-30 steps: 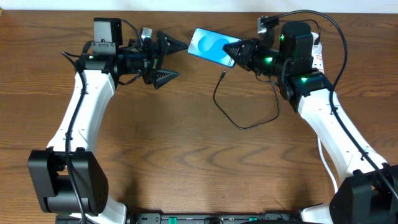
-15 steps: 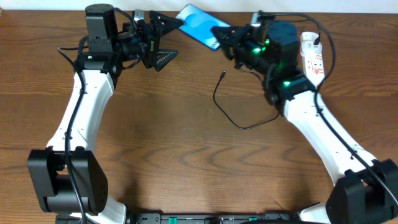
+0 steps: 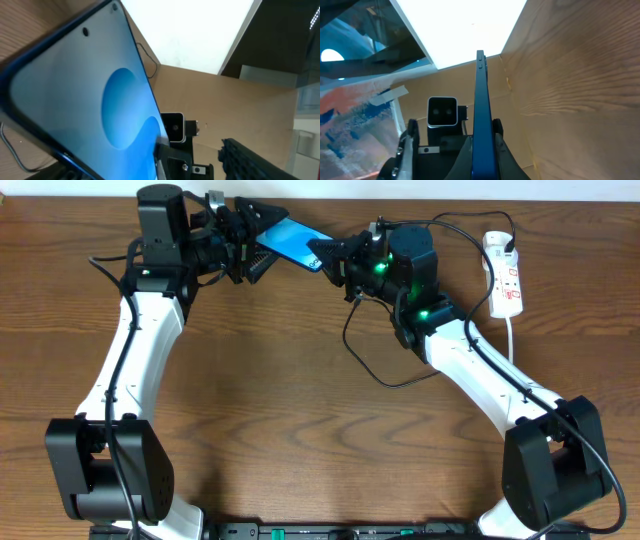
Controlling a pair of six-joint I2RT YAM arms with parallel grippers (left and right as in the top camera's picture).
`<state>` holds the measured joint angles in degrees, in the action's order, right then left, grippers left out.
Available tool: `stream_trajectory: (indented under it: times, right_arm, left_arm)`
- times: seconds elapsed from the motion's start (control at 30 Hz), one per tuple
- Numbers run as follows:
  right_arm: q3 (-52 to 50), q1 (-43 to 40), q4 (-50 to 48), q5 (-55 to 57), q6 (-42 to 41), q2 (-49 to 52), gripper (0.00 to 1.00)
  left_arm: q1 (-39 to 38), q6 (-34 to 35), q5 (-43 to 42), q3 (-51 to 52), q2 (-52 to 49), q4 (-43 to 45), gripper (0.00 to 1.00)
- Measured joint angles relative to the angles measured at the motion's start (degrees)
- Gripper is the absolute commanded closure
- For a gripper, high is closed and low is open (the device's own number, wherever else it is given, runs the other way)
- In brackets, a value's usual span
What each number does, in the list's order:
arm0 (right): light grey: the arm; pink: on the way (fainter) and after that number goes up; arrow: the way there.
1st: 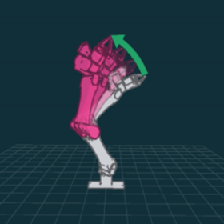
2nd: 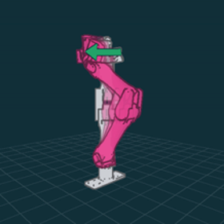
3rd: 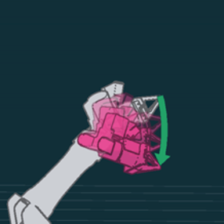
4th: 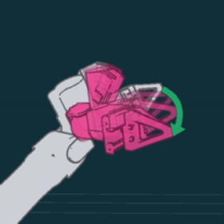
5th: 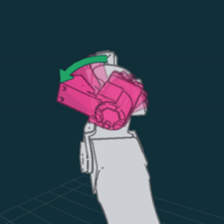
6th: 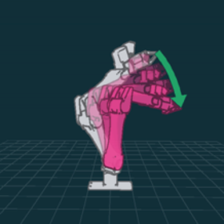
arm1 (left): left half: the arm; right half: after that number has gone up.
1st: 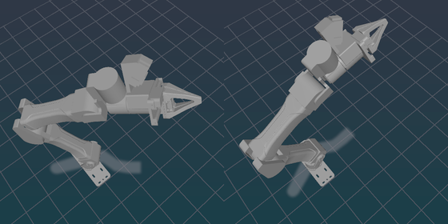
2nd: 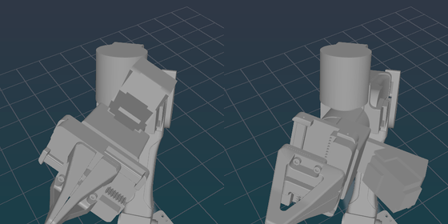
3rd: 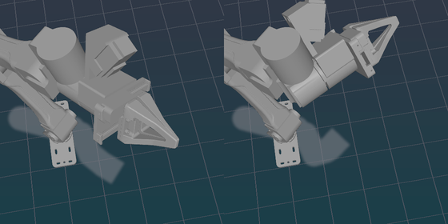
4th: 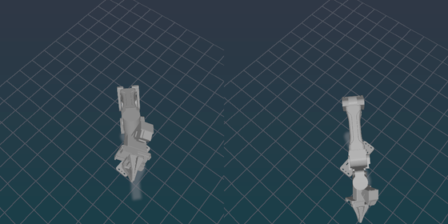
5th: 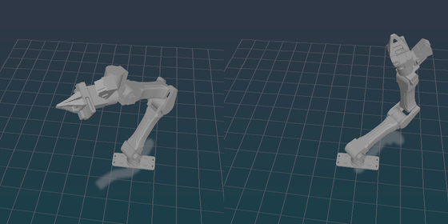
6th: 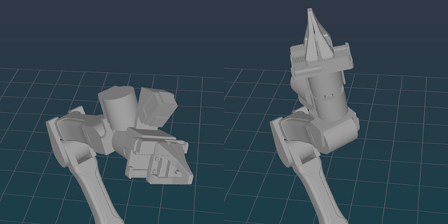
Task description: Plug charger to phone and switch on socket
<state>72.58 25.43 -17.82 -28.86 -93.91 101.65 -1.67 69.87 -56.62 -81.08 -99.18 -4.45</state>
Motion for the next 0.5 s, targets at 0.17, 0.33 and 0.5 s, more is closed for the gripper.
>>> stream_trajectory:
  times: [0.17,0.33,0.5]
  right_arm:
    - [0.0,0.1,-3.4,-2.9,-1.7,0.2,0.99]
    - [0.0,0.1,-4.2,-5.5,-2.8,0.2,0.99]
    - [0.3,0.0,-4.4,-5.3,-3.6,0.2,0.99]
  left_arm:
    - [0.0,0.4,1.4,0.0,0.0,0.5,0.35]
    - [0.0,1.1,2.1,0.0,0.0,2.5,0.38]
    - [0.0,3.0,2.6,0.1,0.0,6.0,0.46]
